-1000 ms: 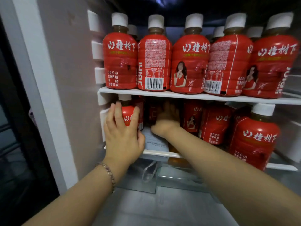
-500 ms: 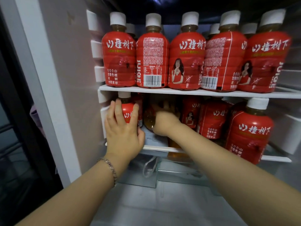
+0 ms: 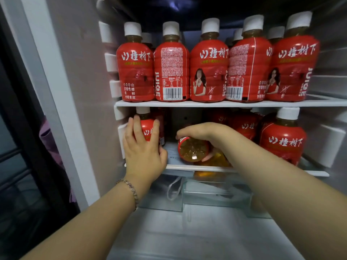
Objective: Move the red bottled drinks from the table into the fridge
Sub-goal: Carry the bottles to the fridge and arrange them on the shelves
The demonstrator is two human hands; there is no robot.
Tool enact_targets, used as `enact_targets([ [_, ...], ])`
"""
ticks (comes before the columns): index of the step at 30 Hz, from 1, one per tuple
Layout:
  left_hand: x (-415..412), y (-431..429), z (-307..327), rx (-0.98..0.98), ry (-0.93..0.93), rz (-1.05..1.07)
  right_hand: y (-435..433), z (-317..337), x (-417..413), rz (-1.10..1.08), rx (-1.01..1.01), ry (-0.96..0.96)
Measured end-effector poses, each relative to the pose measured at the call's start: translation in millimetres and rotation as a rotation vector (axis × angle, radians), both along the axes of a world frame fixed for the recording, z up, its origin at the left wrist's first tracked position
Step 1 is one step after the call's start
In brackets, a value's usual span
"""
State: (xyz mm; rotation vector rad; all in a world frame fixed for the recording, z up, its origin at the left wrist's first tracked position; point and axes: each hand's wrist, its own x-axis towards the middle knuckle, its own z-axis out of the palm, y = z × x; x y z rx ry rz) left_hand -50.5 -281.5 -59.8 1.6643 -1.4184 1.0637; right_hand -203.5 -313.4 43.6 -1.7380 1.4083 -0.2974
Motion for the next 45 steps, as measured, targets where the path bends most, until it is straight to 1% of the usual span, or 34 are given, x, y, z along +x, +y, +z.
enact_targets([
  [2, 0, 0, -1, -0.002, 0.003, -0.01, -1, -12, 0, -0.052, -0.116, -0.106],
  [4, 1, 0, -1, -0.006, 0.003, -0.013, 0, -27, 1, -0.137, -0.291, -0.223],
  [6, 1, -1, -1, -0.011, 0.002, -0.022, 1, -45, 2, -0.212, -0.457, -0.269],
  [8, 1, -1, -1, -0.013, 0.004, -0.029, 5, -63, 2, -0.224, -0.611, -0.32],
  [10, 2, 0, -2, -0.007, 0.002, -0.031, 9, -76, 3, -0.237, -0.698, -0.394],
  [13, 3, 1, -3, -0.004, -0.001, -0.033, 9, -88, 6, -0.288, -0.748, -0.454],
  [19, 3, -1, -4, -0.003, -0.005, -0.038, 15, -95, 16, -0.354, -0.868, -0.428],
  [23, 3, 0, -3, -0.005, -0.004, -0.037, 26, -104, 14, -0.348, -0.977, -0.279],
  [25, 4, 0, -3, -0.003, -0.014, -0.036, 27, -102, 14, -0.359, -0.98, -0.184],
  [26, 4, 0, -2, -0.003, -0.023, -0.036, 25, -99, 15, -0.335, -0.943, -0.126],
  [29, 5, 0, -1, -0.01, -0.041, -0.03, 12, -88, 18, -0.227, -0.744, 0.059],
  [30, 5, 0, -1, -0.015, -0.041, -0.033, 9, -85, 18, -0.208, -0.701, 0.081],
  [31, 5, 0, -2, -0.018, -0.039, -0.037, 7, -82, 18, -0.206, -0.676, 0.06],
  [34, 5, -1, -4, -0.026, -0.039, -0.04, 3, -78, 20, -0.238, -0.635, -0.18],
  [35, 5, -1, -4, -0.034, -0.042, -0.041, -1, -76, 23, -0.241, -0.599, -0.233],
  [36, 5, -1, -4, -0.042, -0.043, -0.044, -5, -73, 28, -0.245, -0.564, -0.243],
  [38, 6, -2, -3, -0.053, -0.049, -0.055, -16, -65, 36, -0.257, -0.546, -0.163],
  [40, 6, -2, -3, -0.052, -0.046, -0.054, -23, -60, 42, -0.23, -0.568, -0.044],
  [43, 5, -2, 0, -0.039, -0.04, -0.042, -23, -61, 42, -0.074, -0.561, 0.073],
  [45, 4, 0, 0, -0.025, -0.03, -0.036, -12, -64, 31, 0.025, -0.593, 0.074],
])
